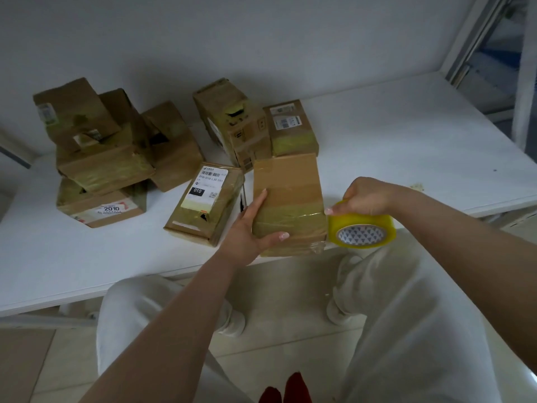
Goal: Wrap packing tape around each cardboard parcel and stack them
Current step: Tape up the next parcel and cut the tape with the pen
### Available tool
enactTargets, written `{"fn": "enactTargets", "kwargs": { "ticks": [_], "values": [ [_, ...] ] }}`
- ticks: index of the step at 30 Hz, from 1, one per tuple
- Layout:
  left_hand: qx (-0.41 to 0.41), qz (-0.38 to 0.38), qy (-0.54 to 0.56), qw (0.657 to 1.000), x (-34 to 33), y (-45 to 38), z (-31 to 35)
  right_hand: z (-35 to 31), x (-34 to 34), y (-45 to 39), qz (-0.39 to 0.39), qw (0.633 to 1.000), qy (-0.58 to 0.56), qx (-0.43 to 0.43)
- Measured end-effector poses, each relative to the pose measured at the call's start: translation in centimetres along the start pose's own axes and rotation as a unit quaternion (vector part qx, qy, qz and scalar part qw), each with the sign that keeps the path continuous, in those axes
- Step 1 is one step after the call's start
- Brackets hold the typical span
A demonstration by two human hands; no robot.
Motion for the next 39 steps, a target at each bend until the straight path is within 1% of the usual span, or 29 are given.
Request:
{"fn": "enactTargets", "kwargs": {
  "ticks": [4,7,8,10,12,14,17,19,21,23,25,28,30,31,32,33,34,35,39],
  "values": [
    [0.017,-0.002,-0.036,0.999,0.0,0.1,0.6,0.3,-0.3,-0.3,-0.011,1.000,-0.023,0.004],
    [0.042,0.004,-0.140,0.989,0.6,0.0,2.0,0.5,-0.3,-0.3,-0.013,0.999,-0.030,0.009],
    [0.040,0.010,-0.191,0.981,0.7,0.0,2.8,0.6,-0.4,-0.3,-0.013,0.999,-0.034,0.012],
    [0.008,0.025,-0.286,0.958,0.1,-0.2,5.1,0.7,-0.5,-0.3,-0.015,0.999,-0.041,0.015],
    [-0.009,0.010,-0.351,0.936,-1.7,-0.9,6.8,0.8,-0.7,-0.2,-0.021,0.999,-0.042,0.019],
    [0.011,-0.030,-0.393,0.919,-3.8,-1.8,7.0,0.8,-0.7,-0.2,-0.023,0.998,-0.046,0.022],
    [0.085,-0.077,-0.442,0.890,-5.4,-2.6,5.9,0.7,-0.8,-0.2,-0.026,0.998,-0.049,0.032],
    [0.112,-0.081,-0.467,0.874,-5.6,-2.8,5.5,0.7,-0.9,-0.1,-0.030,0.998,-0.050,0.035],
    [0.112,-0.070,-0.466,0.875,-5.5,-2.8,5.4,0.7,-0.8,0.1,-0.038,0.997,-0.063,0.039],
    [0.099,-0.051,-0.448,0.887,-4.9,-2.8,5.2,0.7,-0.2,0.4,-0.049,0.993,-0.097,0.046],
    [0.079,-0.019,-0.414,0.907,-4.0,-2.5,5.1,0.1,1.0,1.1,-0.048,0.988,-0.131,0.065],
    [0.045,0.054,-0.314,0.947,-2.5,-2.2,5.2,-1.6,4.3,2.4,-0.014,0.979,-0.172,0.107],
    [0.017,0.108,-0.176,0.978,-1.8,-2.2,5.2,-3.1,7.0,3.8,0.019,0.964,-0.219,0.148],
    [0.006,0.130,-0.076,0.989,-1.6,-2.2,5.1,-3.9,8.1,4.4,0.029,0.955,-0.240,0.174],
    [0.002,0.143,0.031,0.989,-1.7,-2.0,4.8,-4.8,8.9,5.2,0.030,0.945,-0.254,0.202],
    [0.007,0.147,0.123,0.981,-2.2,-1.9,4.5,-5.8,9.2,6.0,0.022,0.938,-0.261,0.228],
    [0.013,0.144,0.184,0.972,-2.6,-1.6,4.2,-6.8,9.2,6.6,0.013,0.933,-0.260,0.248],
    [0.015,0.138,0.208,0.968,-2.9,-1.3,3.8,-7.6,9.1,6.8,0.008,0.931,-0.257,0.258],
    [0.006,0.046,0.188,0.981,-2.9,-0.2,1.4,-10.0,6.5,6.5,-0.012,0.949,-0.190,0.250]
  ]
}}
Point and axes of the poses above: each hand's wrist, its own y-axis away from the middle knuckle, its own x-axis out of the back of the hand, z = x × y, the point moved 8 cm from there along -y, towards the middle knuckle, and after that the axes turned 9 degrees about -x, right-handed, at the moved point
